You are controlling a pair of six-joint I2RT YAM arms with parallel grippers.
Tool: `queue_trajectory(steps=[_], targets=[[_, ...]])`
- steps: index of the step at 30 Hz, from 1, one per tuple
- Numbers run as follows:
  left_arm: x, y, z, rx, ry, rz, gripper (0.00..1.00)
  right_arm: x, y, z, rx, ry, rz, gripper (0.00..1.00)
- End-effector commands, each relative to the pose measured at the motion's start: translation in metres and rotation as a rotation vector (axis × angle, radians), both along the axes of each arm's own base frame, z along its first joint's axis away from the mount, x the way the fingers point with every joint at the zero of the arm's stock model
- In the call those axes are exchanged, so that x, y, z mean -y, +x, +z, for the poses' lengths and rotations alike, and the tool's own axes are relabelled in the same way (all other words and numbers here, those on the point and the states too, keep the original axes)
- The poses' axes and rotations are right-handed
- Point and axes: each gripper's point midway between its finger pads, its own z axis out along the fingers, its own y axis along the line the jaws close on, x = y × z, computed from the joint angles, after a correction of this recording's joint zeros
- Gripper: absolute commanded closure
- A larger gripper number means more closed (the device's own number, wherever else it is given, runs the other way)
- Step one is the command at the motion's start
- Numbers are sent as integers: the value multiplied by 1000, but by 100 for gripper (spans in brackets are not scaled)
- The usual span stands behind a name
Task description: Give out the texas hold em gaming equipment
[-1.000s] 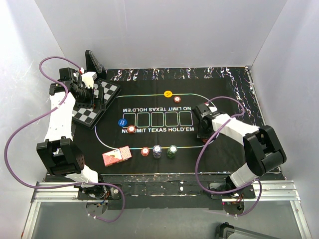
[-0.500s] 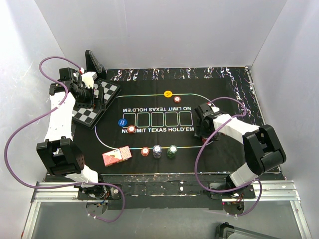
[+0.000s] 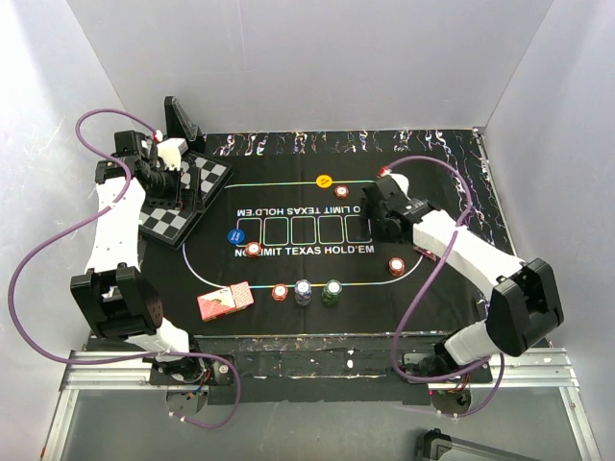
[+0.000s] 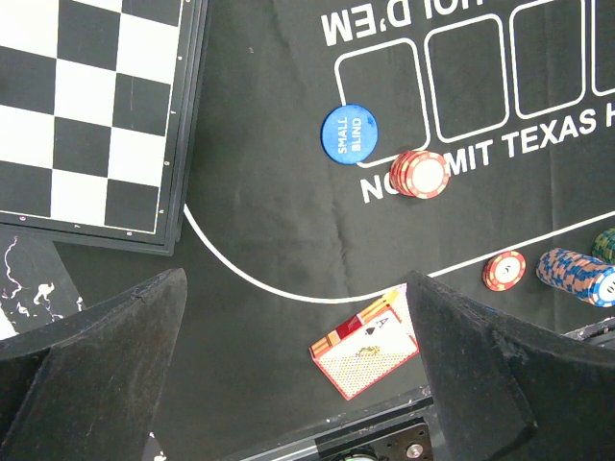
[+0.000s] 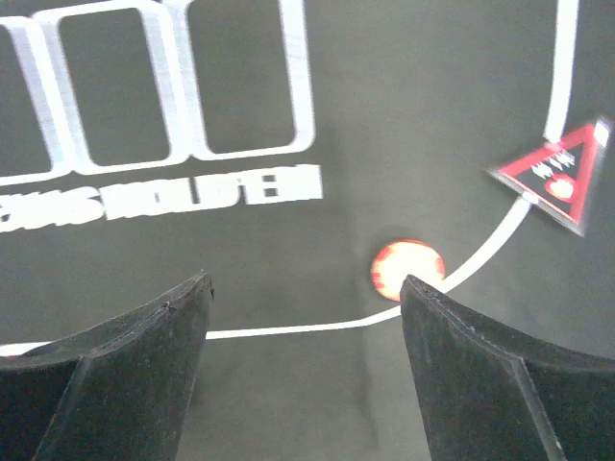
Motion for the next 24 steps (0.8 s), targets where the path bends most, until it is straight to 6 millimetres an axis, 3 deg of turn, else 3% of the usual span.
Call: queue_trajectory(steps=[1, 6, 11, 15, 24], targets=[[1, 3, 13, 45, -13, -2, 0, -74, -3, 56, 106, 74, 272, 13], [1, 2, 10, 36, -15, 3, 0, -158, -32, 70, 103, 152, 574, 12], [0, 0, 10, 35, -6, 5, 0, -207, -67, 60, 52, 182, 771, 11], [-2, 1, 13, 44, 3, 4, 0, -223, -84, 43, 11, 138, 848, 10], [-1, 0, 11, 40, -3, 3, 0, -224, -94, 11, -79, 68, 866, 8]])
